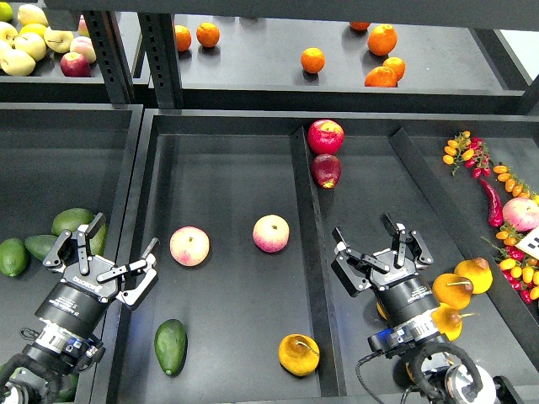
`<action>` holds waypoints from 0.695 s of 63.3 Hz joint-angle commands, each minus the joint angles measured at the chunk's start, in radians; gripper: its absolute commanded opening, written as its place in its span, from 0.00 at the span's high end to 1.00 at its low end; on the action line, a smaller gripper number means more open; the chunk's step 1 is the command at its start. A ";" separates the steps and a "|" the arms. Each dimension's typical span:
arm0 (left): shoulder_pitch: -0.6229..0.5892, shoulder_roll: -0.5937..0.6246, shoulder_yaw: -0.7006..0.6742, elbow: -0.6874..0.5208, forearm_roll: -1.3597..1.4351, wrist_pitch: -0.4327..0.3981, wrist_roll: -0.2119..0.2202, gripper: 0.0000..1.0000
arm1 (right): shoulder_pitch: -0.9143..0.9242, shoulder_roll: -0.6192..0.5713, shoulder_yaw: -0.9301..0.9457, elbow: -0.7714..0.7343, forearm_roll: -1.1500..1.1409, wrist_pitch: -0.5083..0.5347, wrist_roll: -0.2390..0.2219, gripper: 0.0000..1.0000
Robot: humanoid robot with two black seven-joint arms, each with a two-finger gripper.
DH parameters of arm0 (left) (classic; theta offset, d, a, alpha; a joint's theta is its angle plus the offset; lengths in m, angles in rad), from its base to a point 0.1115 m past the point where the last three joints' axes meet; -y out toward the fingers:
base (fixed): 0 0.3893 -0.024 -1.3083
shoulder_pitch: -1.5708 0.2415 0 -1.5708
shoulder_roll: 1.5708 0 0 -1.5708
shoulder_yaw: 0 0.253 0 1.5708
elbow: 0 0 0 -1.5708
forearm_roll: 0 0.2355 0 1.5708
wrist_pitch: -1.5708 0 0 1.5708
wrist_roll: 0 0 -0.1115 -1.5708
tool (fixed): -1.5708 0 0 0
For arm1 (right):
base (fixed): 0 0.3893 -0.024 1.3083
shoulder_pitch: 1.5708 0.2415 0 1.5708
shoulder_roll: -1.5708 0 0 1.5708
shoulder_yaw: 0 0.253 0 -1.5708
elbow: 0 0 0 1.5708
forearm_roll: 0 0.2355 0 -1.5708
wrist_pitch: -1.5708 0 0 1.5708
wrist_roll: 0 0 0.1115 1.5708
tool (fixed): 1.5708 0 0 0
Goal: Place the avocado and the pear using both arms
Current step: 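Move the left gripper over the dark green avocado in the middle bin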
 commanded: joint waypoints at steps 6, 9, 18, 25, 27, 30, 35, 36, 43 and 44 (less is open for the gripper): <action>-0.003 0.000 0.009 0.000 0.002 0.000 -0.001 0.01 | -0.002 0.000 0.002 -0.001 -0.003 0.025 -0.001 0.00; 0.000 0.000 0.005 0.000 0.002 0.000 -0.011 0.01 | -0.002 0.000 0.004 -0.001 -0.003 0.026 -0.001 0.00; 0.003 0.000 0.018 0.000 0.002 0.000 -0.014 0.01 | -0.003 0.000 0.007 -0.007 -0.007 0.025 -0.001 0.00; -0.005 0.000 0.034 0.006 0.002 0.000 -0.014 0.01 | -0.003 0.000 0.006 -0.009 -0.007 0.025 -0.001 0.00; -0.008 0.000 0.029 0.015 0.002 0.000 -0.014 0.01 | -0.003 0.000 0.006 -0.009 -0.007 0.025 -0.002 0.00; -0.009 0.000 0.028 0.023 0.002 0.000 -0.014 0.01 | -0.003 0.000 0.006 -0.009 -0.007 0.025 -0.002 0.00; -0.009 0.000 0.032 0.035 -0.001 0.000 -0.008 0.01 | -0.005 0.000 0.007 -0.010 -0.007 0.025 -0.002 0.00; -0.009 0.000 0.035 0.035 -0.001 0.000 -0.008 0.01 | -0.005 0.000 0.007 -0.010 -0.007 0.025 -0.002 0.00; -0.009 0.000 0.058 0.037 -0.011 0.000 0.000 0.01 | -0.008 0.000 0.009 -0.009 -0.007 0.026 -0.002 0.00; -0.009 0.000 0.061 0.037 -0.011 0.000 0.000 0.01 | -0.008 0.000 0.009 -0.009 -0.009 0.026 -0.002 0.00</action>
